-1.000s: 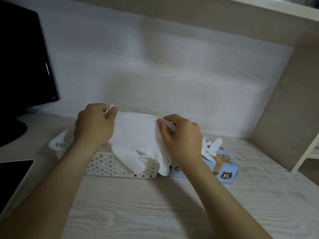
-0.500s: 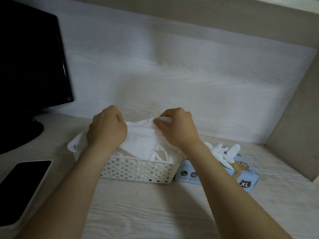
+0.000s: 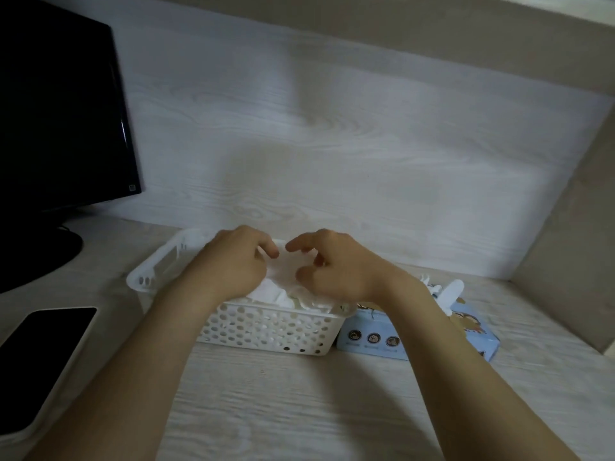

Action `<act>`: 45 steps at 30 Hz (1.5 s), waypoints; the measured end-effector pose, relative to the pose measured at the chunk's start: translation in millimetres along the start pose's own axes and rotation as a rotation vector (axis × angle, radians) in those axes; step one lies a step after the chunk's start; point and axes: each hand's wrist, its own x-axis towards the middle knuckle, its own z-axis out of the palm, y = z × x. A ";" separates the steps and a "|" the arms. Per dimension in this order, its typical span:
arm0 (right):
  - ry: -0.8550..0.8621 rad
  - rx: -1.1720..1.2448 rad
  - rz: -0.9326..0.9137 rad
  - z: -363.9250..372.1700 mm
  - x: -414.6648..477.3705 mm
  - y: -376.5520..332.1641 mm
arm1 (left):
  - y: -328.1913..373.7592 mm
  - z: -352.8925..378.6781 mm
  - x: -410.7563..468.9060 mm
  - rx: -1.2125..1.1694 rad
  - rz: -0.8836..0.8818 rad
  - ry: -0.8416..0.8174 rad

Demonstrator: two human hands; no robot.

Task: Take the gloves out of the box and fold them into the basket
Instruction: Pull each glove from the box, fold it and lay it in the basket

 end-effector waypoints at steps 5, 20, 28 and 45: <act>-0.129 -0.098 0.098 13.8 2.7 1.5 | 2.3 2.7 -0.7 0.126 -0.018 -0.268; 0.193 0.168 -0.028 17.9 -13.0 19.8 | 9.4 18.6 -4.0 0.331 0.209 0.234; 0.594 -0.022 0.037 9.9 -47.6 71.6 | 53.2 57.1 -29.0 0.207 0.627 0.369; 0.718 0.054 0.170 12.0 -78.1 105.7 | 57.1 114.6 -21.6 0.422 0.794 0.532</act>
